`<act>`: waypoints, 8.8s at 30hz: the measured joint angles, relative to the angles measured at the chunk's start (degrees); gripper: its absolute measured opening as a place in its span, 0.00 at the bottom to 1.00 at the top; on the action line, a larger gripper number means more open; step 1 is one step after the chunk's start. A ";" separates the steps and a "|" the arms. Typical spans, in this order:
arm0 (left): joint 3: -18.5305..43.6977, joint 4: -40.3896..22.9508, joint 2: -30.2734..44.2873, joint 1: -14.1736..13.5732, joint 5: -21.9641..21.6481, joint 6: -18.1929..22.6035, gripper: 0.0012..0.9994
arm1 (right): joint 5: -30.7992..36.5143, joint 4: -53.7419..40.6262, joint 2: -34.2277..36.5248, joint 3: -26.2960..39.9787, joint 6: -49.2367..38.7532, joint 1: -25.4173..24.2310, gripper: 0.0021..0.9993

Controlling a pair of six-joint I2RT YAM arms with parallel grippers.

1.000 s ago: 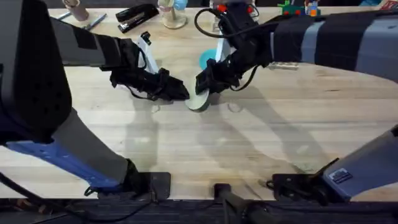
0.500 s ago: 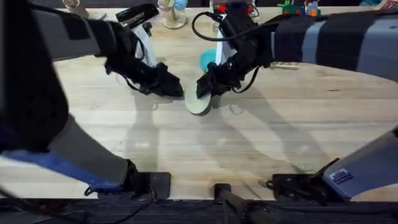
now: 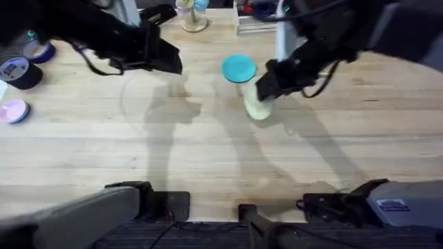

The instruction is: Pick up the plates from the table one by one and place each into a slot on the dish rack.

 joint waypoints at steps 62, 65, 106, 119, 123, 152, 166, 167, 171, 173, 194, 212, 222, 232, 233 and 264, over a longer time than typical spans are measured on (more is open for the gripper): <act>4.95 -11.17 -26.16 0.00 -10.94 0.46 0.99 | 23.49 -9.89 -32.39 2.76 -2.79 -19.00 0.03; 4.95 -11.17 -26.16 0.00 -10.92 0.46 0.99 | 23.75 -9.91 -32.38 2.76 -1.85 -19.00 0.03; 4.95 -11.17 -26.16 0.00 -10.92 0.46 0.99 | 25.88 -0.84 -25.84 2.76 2.14 -19.00 0.03; 4.95 -11.17 -26.16 0.00 -10.94 0.46 0.99 | 26.67 3.79 -19.81 2.81 2.16 -19.04 0.03; 4.95 -11.17 -26.16 0.00 -10.94 0.46 0.99 | 26.67 5.72 -18.22 2.81 2.02 -19.04 0.03; 4.95 -11.17 -26.16 0.00 -10.93 0.45 0.99 | 26.85 9.02 -16.22 2.81 1.87 -21.45 0.03; 4.95 -11.17 -26.16 0.00 -10.92 0.44 0.99 | 26.85 10.98 -13.81 2.85 1.70 -21.45 0.03; 4.95 -11.17 -26.16 0.00 -10.94 0.44 0.99 | 26.85 11.05 -13.27 2.85 1.70 -21.45 0.03; 4.95 -11.17 -26.16 0.00 -10.94 0.45 0.99 | 26.85 12.09 -11.71 2.85 1.69 -21.45 0.03; 4.95 -11.17 -26.16 0.00 -10.92 0.46 0.99 | 26.85 12.62 -11.46 2.85 1.67 -21.45 0.03; 4.95 -11.17 -26.16 0.00 -10.94 0.46 0.99 | 26.85 14.61 -4.18 2.85 1.26 -21.45 0.03; 4.95 -11.17 -26.16 0.00 -10.92 0.46 0.99 | 26.85 17.22 0.12 2.85 1.26 -21.45 0.03; 4.95 -11.17 -26.16 0.00 -10.94 0.46 0.99 | 26.85 18.84 1.42 2.85 1.24 -21.45 0.03; 4.95 -11.17 -26.16 0.00 -10.94 0.46 0.99 | 26.81 19.11 4.78 2.85 1.26 -21.45 0.03; 4.95 -11.17 -26.16 0.00 -10.94 0.44 0.99 | 26.81 19.23 4.89 2.85 1.26 -21.45 0.03; 4.95 -11.17 -26.16 0.00 -10.93 0.46 0.99 | 26.85 19.97 5.02 2.85 1.24 -21.45 0.15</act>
